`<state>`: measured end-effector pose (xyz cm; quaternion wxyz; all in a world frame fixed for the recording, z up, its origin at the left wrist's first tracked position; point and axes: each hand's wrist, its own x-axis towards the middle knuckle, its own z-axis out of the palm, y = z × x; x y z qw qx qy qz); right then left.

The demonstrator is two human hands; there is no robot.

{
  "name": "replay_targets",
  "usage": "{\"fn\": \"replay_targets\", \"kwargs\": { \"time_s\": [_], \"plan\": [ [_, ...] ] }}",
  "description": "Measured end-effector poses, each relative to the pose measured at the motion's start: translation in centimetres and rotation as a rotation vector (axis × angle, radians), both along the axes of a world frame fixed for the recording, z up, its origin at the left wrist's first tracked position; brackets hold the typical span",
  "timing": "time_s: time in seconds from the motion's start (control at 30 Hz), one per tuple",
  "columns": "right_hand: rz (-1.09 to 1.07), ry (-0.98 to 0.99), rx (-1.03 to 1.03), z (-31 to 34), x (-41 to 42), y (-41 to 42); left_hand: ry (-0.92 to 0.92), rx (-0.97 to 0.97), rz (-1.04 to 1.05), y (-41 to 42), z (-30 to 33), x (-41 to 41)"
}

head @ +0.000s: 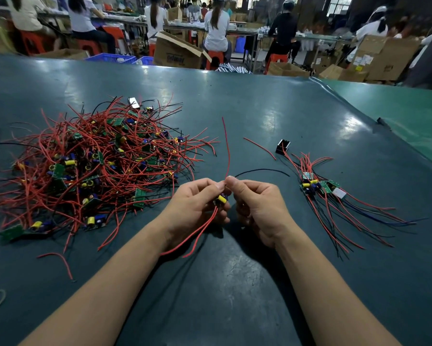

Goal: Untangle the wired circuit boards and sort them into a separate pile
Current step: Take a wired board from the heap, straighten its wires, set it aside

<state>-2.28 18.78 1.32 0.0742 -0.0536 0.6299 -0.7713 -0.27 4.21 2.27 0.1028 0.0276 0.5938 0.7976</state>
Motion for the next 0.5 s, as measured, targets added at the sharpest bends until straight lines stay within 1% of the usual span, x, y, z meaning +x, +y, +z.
{"fn": "replay_targets", "kwargs": {
  "time_s": [0.1, 0.2, 0.3, 0.5],
  "plan": [
    [-0.018, 0.017, 0.012, -0.07, 0.08, -0.14, 0.060, -0.070, 0.035, 0.17, -0.29, 0.17],
    [0.012, -0.010, -0.003, 0.13, 0.05, 0.00, 0.105, -0.156, 0.062, 0.21, -0.58, 0.25],
    [0.028, -0.043, -0.025, 0.31, -0.03, 0.08, 0.076, -0.130, 0.041, 0.13, -0.64, 0.08],
    [0.071, -0.023, -0.109, 0.29, -0.08, -0.02, 0.052, -0.057, -0.109, -0.39, -0.16, 0.01]
  ]
}}
